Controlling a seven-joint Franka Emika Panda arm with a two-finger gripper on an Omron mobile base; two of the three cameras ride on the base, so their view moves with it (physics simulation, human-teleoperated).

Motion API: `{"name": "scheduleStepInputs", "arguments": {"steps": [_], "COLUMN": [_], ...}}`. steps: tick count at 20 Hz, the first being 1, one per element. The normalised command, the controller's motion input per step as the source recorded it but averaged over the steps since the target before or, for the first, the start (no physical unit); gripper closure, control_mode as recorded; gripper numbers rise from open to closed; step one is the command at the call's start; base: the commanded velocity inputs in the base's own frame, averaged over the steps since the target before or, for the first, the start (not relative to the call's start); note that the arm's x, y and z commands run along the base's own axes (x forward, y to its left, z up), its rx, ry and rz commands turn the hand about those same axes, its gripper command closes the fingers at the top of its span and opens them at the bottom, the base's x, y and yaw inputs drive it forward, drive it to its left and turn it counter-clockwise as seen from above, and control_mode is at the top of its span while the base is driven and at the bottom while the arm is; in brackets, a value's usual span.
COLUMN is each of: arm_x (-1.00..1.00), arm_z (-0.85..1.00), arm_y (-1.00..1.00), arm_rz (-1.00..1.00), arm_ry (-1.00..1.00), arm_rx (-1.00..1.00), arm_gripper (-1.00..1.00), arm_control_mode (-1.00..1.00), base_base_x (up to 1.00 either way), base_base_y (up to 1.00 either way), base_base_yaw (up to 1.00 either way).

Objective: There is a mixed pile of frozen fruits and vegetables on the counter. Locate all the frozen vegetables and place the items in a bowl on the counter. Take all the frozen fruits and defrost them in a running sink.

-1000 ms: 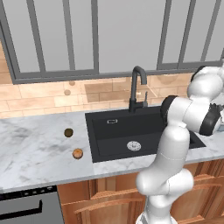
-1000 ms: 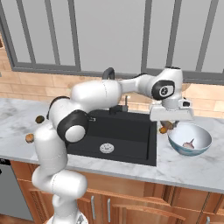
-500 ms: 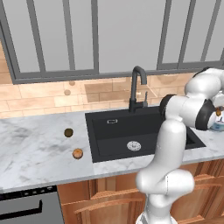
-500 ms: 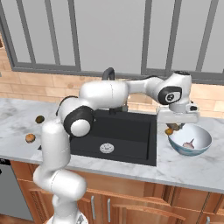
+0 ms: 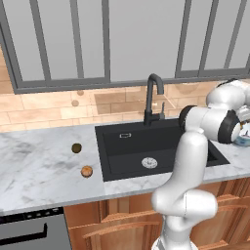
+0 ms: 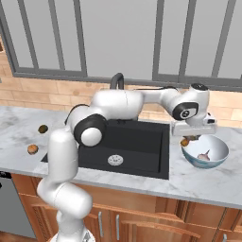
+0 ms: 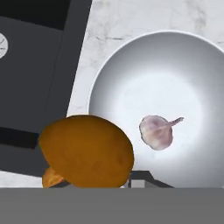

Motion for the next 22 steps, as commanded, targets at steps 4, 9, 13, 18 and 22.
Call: {"name": "scheduleStepInputs", "arguments": {"steps": [4, 9, 13, 18, 22], "arm_x": [0.06, 0.0, 0.0, 0.02, 0.04], "arm_z": [-0.35, -0.16, -0.14, 0.01, 0.24], "arm_y": [-0.06, -0.2, -0.13, -0.08, -0.1], "arm_rz": [0.11, 0.05, 0.0, 0.0, 0.01], "arm_ry": [0.02, 0.09, 0.05, 0.01, 0.03], "arm_rx": [-0.17, -0.14, -0.04, 0.01, 0.07], "arm_gripper": [1.0, 1.0, -1.0, -1.0, -1.0], "arm_control_mode": [-1.0, -1.0, -1.0, -1.0, -1.0], "base_base_x": [0.0, 0.0, 0.0, 0.0, 0.0], "base_base_y": [0.0, 0.0, 0.0, 0.0, 0.0], "base_base_yaw": [0.0, 0.0, 0.0, 0.0, 0.0]}}
